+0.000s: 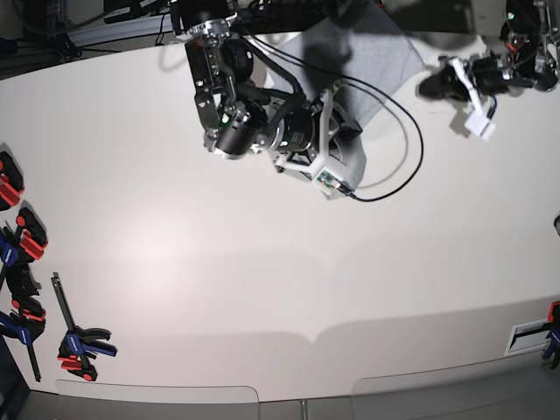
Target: Fold the T-shirt properly
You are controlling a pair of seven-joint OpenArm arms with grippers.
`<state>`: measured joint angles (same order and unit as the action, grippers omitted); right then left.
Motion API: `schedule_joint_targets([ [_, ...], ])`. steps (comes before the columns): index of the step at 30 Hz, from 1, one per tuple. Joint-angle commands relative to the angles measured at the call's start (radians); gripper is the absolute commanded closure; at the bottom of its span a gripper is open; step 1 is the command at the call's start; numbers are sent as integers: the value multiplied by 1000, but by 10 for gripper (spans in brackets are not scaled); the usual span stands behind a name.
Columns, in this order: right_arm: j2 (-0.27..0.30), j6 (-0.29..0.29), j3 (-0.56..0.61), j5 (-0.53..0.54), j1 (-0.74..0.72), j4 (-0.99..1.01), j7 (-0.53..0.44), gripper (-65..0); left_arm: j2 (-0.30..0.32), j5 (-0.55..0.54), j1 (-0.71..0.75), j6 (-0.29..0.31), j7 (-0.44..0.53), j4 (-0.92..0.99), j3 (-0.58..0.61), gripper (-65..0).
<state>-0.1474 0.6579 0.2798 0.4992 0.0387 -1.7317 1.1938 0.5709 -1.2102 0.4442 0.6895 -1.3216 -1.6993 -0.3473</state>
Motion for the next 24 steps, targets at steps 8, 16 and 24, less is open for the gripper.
schedule_joint_targets([
  [8, -10, -3, 2, 24, -16, -20, -24, 0, -27, -145, 154, 9, 0, -13, -6, 0],
  [16, -10, -3, 2, 23, -16, -21, -24, 0, -164, 243, 82, 9, 233, -12, -3, 0],
  [24, -10, -42, 1, -78, -28, -20, -60, 0, -228, 356, -70, 9, 248, -8, -1, 0],
])
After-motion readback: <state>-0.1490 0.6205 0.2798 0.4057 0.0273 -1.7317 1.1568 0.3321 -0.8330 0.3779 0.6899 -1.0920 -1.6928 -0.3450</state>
